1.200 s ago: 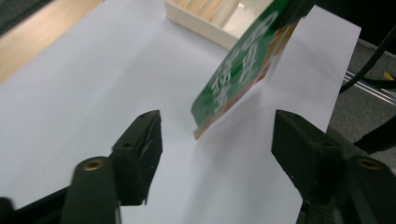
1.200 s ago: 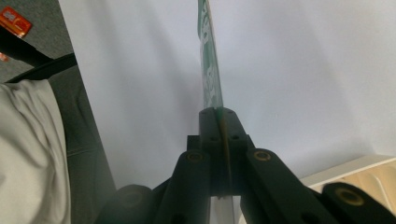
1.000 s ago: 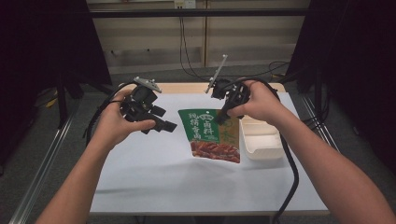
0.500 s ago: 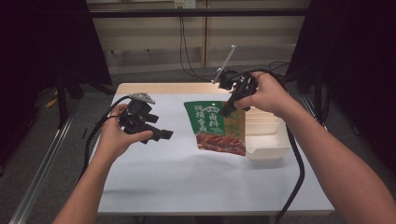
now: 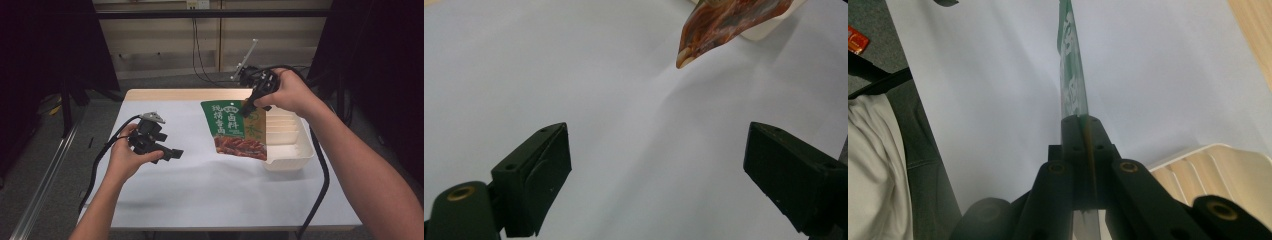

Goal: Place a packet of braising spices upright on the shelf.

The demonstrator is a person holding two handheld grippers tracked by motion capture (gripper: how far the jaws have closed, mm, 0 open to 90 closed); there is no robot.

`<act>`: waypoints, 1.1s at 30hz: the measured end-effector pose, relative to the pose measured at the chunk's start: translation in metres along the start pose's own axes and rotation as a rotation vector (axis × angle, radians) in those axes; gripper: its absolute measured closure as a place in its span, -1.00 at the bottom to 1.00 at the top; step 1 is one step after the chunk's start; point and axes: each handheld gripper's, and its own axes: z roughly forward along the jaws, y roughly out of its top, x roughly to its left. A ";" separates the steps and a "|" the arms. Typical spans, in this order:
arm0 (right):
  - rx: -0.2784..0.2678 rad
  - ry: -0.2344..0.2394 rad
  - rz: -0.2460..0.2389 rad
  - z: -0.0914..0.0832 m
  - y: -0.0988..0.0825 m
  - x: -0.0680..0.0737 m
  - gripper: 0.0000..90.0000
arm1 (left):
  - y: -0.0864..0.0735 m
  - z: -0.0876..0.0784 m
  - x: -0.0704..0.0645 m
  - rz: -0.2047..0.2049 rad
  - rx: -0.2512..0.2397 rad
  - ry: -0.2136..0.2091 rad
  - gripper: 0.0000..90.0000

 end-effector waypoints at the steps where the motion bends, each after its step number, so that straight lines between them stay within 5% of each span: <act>1: 0.000 0.000 0.000 0.000 0.000 0.000 1.00 | 0.000 0.000 0.000 0.000 0.000 0.000 -0.75; 7: -0.007 -0.004 0.002 -0.006 -0.001 -0.005 1.00 | -0.006 0.001 0.002 -0.018 -0.011 0.023 -0.75; 8: -0.006 -0.009 -0.001 -0.008 -0.002 -0.007 1.00 | -0.009 0.002 0.002 -0.031 -0.054 0.021 -0.76; 33: -0.004 -0.047 0.070 -0.025 -0.036 -0.031 1.00 | -0.028 0.008 0.010 -0.094 -0.067 -0.002 -0.96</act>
